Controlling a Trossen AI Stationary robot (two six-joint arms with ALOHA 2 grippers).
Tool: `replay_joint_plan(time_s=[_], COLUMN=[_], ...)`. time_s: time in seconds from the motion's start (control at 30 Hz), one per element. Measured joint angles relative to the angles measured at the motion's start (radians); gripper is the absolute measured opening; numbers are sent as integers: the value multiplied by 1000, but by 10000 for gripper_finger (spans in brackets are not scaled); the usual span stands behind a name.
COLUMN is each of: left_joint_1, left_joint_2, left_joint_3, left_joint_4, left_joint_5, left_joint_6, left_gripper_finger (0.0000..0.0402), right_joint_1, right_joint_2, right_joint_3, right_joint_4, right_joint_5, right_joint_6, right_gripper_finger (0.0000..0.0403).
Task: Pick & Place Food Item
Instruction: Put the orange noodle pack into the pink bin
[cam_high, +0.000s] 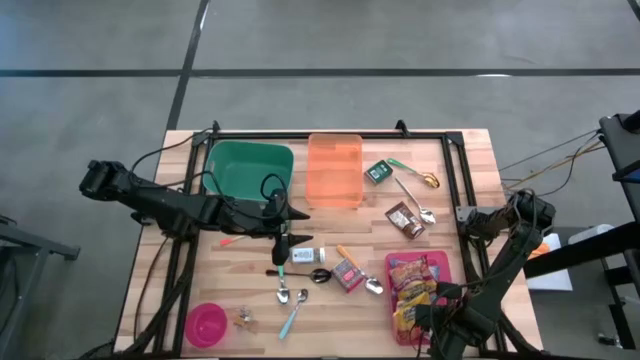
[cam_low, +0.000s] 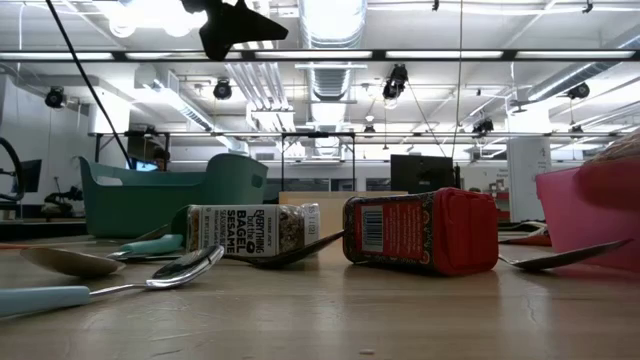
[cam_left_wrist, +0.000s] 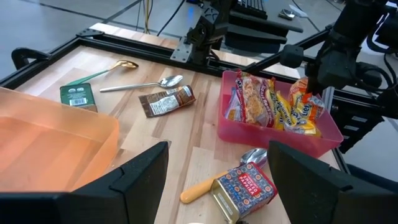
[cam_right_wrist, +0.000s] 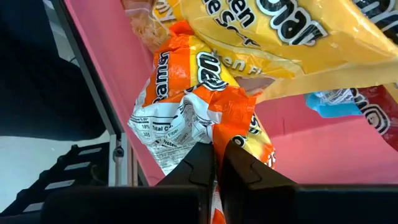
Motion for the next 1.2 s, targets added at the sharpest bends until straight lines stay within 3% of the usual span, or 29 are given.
replay_joint_plan(time_s=[0.33, 1.2], left_joint_1=[0, 2], left_joint_2=[0, 1], left_joint_3=[0, 1], left_joint_4=[-3, 28], left_joint_5=[0, 0], left_joint_6=[0, 105], left_gripper_finger=[275, 275], right_joint_1=[0, 0], right_joint_2=[0, 0], right_joint_3=[9, 10], right_joint_4=[6, 26], right_joint_5=[1, 3], right_joint_6=[-106, -94], right_gripper_finger=[9, 9])
